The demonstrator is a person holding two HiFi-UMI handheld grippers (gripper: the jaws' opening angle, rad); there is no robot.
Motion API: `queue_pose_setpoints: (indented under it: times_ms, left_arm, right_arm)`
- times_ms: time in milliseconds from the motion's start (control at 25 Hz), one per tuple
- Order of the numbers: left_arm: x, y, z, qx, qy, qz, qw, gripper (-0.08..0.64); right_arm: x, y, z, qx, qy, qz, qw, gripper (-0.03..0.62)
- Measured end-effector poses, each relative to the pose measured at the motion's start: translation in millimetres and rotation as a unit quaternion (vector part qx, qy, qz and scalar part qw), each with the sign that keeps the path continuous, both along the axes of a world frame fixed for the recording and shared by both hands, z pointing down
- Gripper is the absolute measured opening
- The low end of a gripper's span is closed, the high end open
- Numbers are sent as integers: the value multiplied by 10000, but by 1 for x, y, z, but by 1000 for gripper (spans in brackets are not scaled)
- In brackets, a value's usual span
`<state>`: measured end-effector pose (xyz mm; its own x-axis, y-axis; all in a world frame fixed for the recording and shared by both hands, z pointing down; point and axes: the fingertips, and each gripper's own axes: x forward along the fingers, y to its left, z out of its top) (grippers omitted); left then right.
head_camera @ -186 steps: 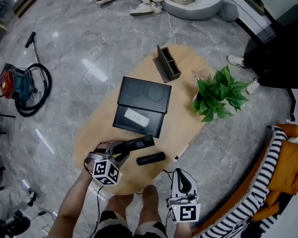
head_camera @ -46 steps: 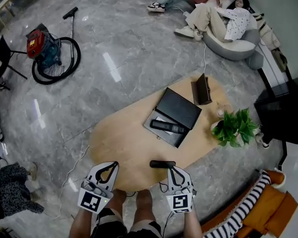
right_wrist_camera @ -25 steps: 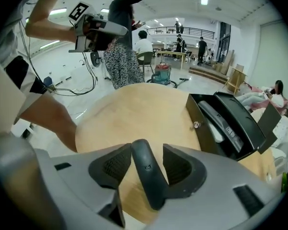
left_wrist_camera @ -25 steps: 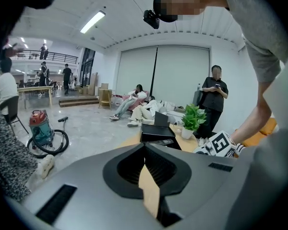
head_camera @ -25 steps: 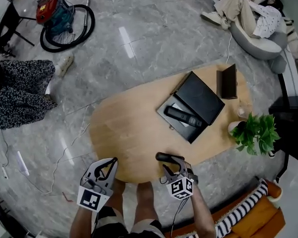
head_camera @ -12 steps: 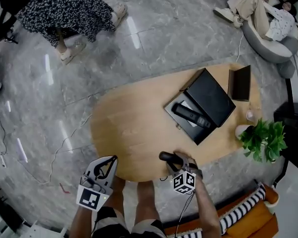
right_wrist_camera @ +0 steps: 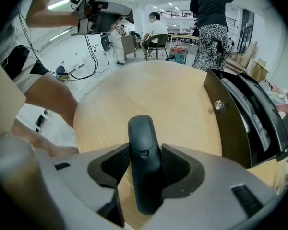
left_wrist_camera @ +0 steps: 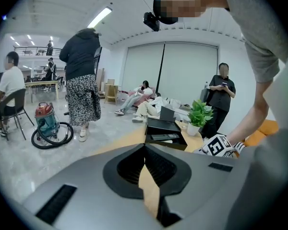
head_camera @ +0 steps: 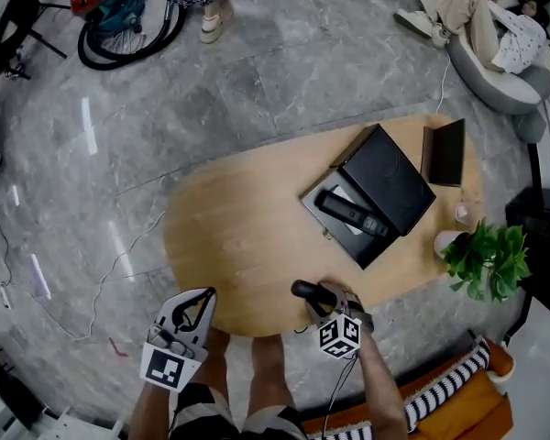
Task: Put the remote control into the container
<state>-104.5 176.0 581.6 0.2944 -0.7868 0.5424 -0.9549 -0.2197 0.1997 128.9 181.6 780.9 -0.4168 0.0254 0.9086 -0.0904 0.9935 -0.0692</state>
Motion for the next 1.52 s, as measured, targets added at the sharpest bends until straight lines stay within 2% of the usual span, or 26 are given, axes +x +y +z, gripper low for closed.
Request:
queue_pose_setpoints:
  times_ms: [240,480,800,1200,1520]
  left_arm:
    - [1,-4,-4,3,-59,62,10000,8]
    - [1,-15,-16,116,-85,119,9998,8]
    - [3,-27,-36,218,-80,222,9995,8]
    - [5,-55,-64,372,-80,343,9987,8]
    - [10,-80,-77,497,-59,362,9981,8]
  right_arm:
    - [-1,-7,-9,-105,-90,268,9995,207]
    - [-4,-13,-33,-20,-222,408,9989,207]
    - [-6,-35,-76,240,-450,945,9942,207]
    - [-5,-108,-135,916,-677,1501,9821,207]
    - [-3,-164,-148,1184,-687,1614,9774,207]
